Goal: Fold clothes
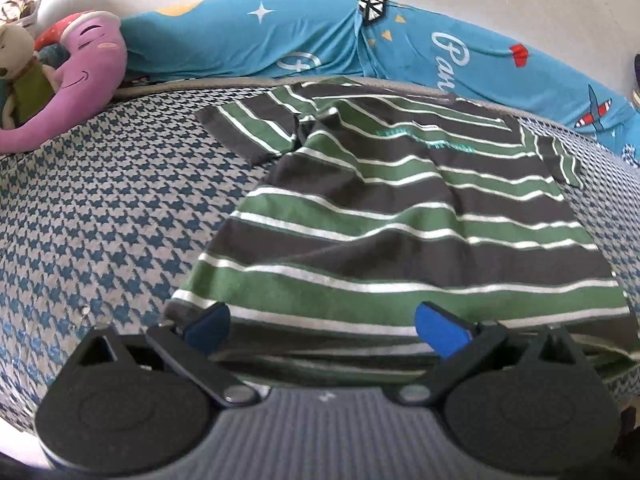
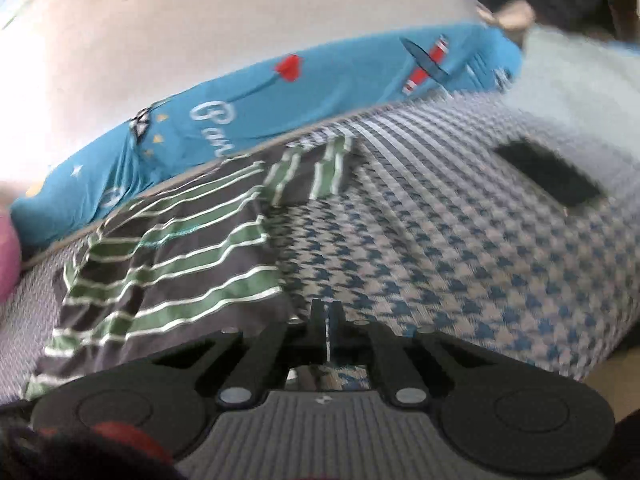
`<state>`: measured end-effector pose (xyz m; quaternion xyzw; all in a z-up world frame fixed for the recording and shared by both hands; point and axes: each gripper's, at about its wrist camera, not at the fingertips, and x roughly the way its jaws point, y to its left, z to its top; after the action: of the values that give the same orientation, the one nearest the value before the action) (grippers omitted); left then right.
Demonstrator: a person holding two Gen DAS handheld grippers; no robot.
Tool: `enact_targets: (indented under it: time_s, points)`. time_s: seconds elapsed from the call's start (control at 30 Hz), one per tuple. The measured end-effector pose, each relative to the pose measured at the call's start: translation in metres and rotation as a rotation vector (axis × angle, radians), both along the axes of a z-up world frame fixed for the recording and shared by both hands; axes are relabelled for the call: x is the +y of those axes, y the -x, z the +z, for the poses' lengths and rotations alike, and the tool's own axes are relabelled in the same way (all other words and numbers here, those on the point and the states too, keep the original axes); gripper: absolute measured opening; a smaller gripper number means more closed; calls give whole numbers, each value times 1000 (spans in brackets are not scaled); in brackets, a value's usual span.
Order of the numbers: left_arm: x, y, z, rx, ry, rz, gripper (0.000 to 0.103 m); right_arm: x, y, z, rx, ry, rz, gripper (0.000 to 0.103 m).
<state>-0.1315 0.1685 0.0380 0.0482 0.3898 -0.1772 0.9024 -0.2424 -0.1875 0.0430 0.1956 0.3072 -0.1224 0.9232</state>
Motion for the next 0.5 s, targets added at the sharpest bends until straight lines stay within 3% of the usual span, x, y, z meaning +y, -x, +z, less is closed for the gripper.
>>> enact_targets:
  time_s: [0.17, 0.5]
  points:
    - [-4, 0, 0, 0, 3, -12, 102, 5, 4, -1, 35, 44, 35, 6]
    - [4, -5, 9, -10, 75, 23, 102, 4, 11, -24, 151, -83, 83, 25]
